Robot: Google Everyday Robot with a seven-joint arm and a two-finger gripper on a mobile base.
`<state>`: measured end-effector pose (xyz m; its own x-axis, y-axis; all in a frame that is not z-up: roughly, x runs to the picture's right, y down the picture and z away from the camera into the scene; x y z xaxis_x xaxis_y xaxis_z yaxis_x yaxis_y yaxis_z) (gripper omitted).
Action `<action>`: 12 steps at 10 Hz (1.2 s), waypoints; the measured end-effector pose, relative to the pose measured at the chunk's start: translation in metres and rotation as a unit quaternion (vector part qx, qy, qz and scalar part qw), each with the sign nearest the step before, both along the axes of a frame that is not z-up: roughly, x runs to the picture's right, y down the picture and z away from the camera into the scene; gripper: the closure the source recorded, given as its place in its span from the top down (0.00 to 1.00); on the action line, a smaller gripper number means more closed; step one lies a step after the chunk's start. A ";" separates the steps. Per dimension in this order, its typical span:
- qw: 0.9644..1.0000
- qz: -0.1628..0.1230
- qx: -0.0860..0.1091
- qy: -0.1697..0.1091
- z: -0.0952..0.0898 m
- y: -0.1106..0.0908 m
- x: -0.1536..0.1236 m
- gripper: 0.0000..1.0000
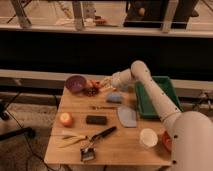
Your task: Place pepper in metal cup
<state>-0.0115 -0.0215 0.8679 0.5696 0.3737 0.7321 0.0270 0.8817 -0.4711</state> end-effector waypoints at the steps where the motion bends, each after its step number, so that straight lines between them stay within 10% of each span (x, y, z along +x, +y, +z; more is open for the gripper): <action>1: 1.000 -0.001 -0.001 0.001 0.003 -0.002 -0.003 0.00; 12: 0.999 -0.023 0.012 0.038 -0.007 -0.004 0.000 0.00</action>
<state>-0.0115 -0.0259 0.8609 0.6400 0.3290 0.6944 0.0326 0.8913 -0.4523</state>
